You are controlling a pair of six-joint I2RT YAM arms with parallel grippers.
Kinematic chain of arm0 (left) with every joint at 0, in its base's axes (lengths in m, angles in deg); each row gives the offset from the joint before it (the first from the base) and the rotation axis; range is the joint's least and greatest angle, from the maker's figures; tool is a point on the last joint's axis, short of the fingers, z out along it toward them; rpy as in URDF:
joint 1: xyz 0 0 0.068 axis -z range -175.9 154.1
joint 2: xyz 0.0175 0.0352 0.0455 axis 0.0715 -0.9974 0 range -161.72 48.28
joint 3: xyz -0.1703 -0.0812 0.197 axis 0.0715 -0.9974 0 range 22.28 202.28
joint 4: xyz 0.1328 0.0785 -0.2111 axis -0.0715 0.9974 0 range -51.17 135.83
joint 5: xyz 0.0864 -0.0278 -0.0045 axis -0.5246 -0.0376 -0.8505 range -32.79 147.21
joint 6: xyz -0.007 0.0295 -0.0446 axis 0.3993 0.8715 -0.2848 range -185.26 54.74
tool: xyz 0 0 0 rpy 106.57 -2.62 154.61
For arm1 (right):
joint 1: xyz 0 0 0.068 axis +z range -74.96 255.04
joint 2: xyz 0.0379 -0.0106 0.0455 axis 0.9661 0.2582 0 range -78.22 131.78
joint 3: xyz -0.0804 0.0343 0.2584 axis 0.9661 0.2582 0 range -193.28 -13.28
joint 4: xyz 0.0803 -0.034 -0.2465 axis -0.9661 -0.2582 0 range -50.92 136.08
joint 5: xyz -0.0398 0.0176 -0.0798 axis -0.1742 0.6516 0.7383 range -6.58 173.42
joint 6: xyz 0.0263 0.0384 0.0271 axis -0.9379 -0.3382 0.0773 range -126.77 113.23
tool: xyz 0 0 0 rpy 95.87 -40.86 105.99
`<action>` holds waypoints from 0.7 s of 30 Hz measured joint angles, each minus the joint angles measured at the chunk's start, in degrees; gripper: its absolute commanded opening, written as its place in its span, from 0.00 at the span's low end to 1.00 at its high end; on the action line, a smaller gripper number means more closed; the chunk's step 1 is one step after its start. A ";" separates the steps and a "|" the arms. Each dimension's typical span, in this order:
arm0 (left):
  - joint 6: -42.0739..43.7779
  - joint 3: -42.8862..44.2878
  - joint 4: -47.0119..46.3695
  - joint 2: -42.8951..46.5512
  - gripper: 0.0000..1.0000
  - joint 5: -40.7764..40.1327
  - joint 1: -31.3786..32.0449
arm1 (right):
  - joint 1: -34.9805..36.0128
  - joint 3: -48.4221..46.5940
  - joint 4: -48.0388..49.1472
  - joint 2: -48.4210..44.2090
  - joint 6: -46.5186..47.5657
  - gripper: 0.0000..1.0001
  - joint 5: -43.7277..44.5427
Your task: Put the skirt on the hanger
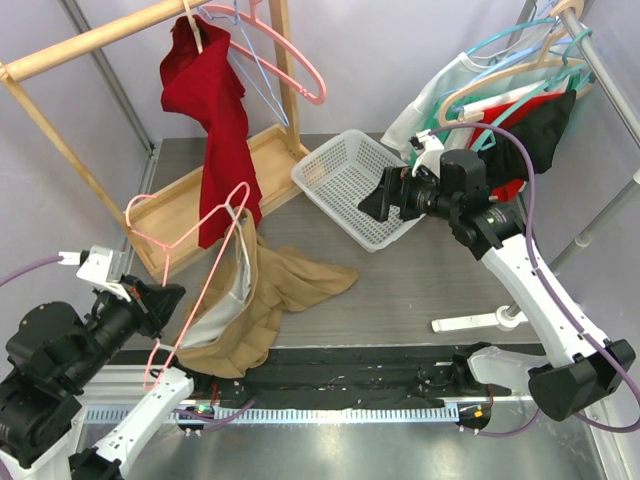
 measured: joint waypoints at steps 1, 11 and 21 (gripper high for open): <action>-0.76 -0.35 0.59 0.72 0.00 -1.29 0.00 | 0.00 0.44 0.24 0.35 -0.04 0.96 -0.31; -8.15 -0.13 7.43 0.70 0.00 -19.78 0.00 | 0.00 2.73 2.34 2.86 -0.11 0.95 -2.99; -8.96 12.02 9.44 -14.99 0.00 -39.15 0.00 | 0.00 3.08 3.85 4.15 0.09 0.95 -3.74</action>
